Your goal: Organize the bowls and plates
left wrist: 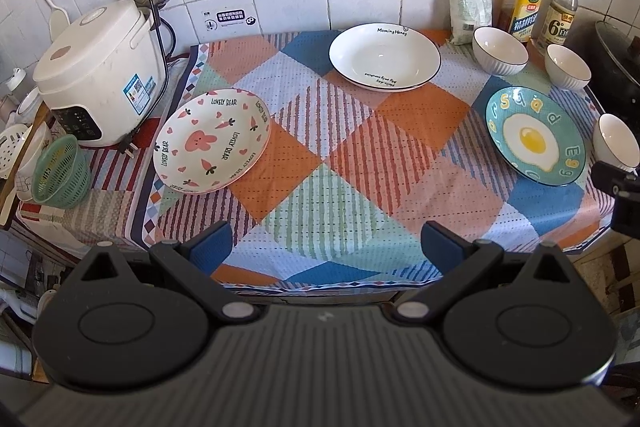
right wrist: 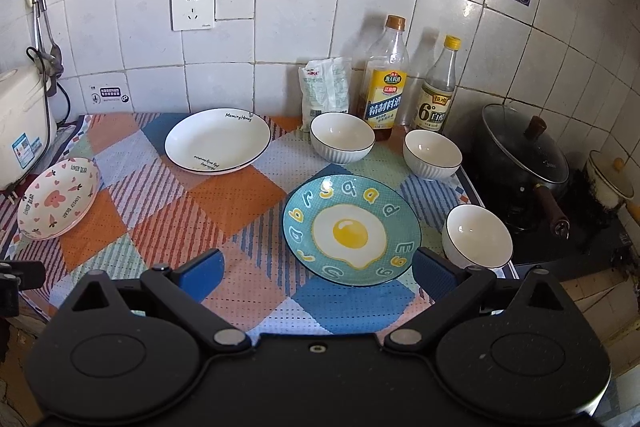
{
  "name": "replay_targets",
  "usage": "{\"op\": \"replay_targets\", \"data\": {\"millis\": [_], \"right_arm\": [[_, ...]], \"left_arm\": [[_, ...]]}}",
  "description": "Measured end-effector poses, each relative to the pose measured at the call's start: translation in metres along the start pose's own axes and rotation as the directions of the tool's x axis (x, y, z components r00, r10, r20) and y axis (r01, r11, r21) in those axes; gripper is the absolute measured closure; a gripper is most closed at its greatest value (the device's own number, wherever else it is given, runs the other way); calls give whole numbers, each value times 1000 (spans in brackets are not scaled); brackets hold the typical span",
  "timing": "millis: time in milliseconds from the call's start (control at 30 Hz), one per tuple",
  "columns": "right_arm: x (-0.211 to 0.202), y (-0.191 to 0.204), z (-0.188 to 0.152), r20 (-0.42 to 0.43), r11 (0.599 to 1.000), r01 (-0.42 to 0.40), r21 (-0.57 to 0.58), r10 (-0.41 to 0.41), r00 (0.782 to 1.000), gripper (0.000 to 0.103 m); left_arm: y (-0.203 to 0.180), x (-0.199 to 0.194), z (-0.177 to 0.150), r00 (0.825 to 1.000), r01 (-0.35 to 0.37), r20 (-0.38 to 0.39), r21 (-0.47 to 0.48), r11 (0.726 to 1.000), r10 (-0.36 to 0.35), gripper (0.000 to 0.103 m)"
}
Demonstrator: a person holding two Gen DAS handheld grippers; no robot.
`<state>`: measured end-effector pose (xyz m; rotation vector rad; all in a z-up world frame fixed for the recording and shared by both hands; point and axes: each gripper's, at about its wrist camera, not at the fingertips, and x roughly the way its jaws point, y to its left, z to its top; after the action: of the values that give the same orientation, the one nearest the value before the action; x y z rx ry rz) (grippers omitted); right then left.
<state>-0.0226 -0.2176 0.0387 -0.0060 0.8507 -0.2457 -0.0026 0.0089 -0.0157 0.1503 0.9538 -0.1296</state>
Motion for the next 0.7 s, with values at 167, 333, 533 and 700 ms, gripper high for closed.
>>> {"op": "replay_targets", "data": {"millis": [167,333,533,700], "right_arm": [[0,0,0,3,1000,2,-3,-2,1000,1],[0,2,0,5,1000,6,-9,-6,1000,1],[-4,4,-1,34,998,40,-49,-38,999,1],[0,3,1,43,1000,-3,-29,4,999,1]], "left_arm": [[-1,0,0,1000,1,-1,-2,1000,-1,1],[-1,0,1,1000,8,-23,3,1000,-8,1],[-1,0,4,999,31,-37,18,999,-30,1],[1,10,11,998,30,-47,23,999,-29,1]]}}
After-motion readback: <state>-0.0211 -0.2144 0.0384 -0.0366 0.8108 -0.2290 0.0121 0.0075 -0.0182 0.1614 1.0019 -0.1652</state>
